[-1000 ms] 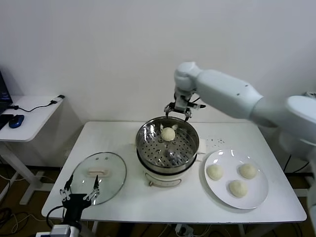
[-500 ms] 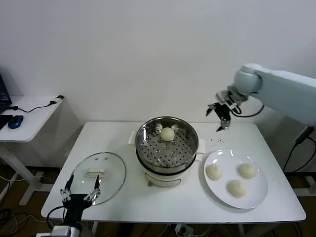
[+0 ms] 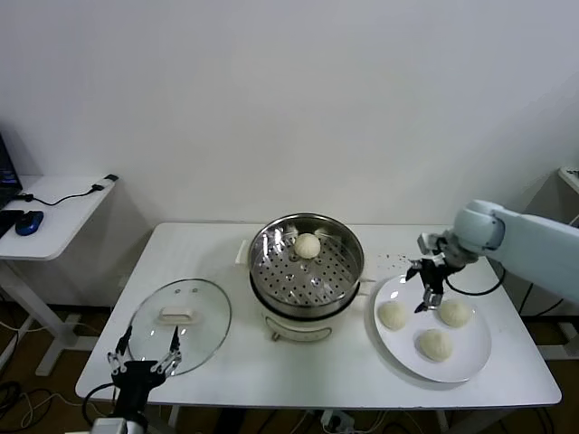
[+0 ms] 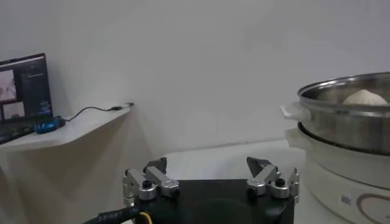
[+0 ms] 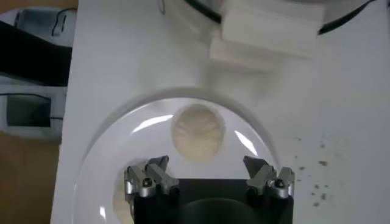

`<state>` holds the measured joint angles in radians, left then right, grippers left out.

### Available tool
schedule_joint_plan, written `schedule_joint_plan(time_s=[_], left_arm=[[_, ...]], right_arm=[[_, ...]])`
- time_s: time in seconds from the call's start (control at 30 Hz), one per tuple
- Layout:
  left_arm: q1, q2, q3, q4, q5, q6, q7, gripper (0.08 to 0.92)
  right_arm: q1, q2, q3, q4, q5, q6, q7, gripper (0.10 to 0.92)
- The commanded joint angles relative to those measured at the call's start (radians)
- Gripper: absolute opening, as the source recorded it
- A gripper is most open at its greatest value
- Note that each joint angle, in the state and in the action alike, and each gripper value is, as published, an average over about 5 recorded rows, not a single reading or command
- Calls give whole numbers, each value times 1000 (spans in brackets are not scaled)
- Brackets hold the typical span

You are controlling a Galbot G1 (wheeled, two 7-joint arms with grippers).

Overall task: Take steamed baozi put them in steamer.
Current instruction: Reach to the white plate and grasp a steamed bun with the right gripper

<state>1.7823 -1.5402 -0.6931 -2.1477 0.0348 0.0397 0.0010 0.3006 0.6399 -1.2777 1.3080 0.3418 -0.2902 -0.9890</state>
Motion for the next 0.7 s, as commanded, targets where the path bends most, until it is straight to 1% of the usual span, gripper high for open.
schedule_joint_plan(time_s=[0.03, 0.17, 0.53, 0.63, 0.7], left_arm=[[1, -1, -1, 3, 0, 0, 0, 823], [1, -1, -2, 9, 1, -1, -1, 823], [-2, 0, -2, 21, 1, -4, -1, 823], [-3, 0, -1, 22, 1, -4, -1, 823], [-2, 0, 0, 22, 1, -4, -1, 823]], right_arm=[[-198, 44, 145, -53, -34, -48, 37, 823], [-207, 76, 163, -89, -41, -44, 47, 823], [-211, 100, 164, -116, -79, -38, 43, 823], [-209, 101, 166, -115, -79, -38, 39, 809], [-204, 101, 166, -115, -77, -38, 34, 776]])
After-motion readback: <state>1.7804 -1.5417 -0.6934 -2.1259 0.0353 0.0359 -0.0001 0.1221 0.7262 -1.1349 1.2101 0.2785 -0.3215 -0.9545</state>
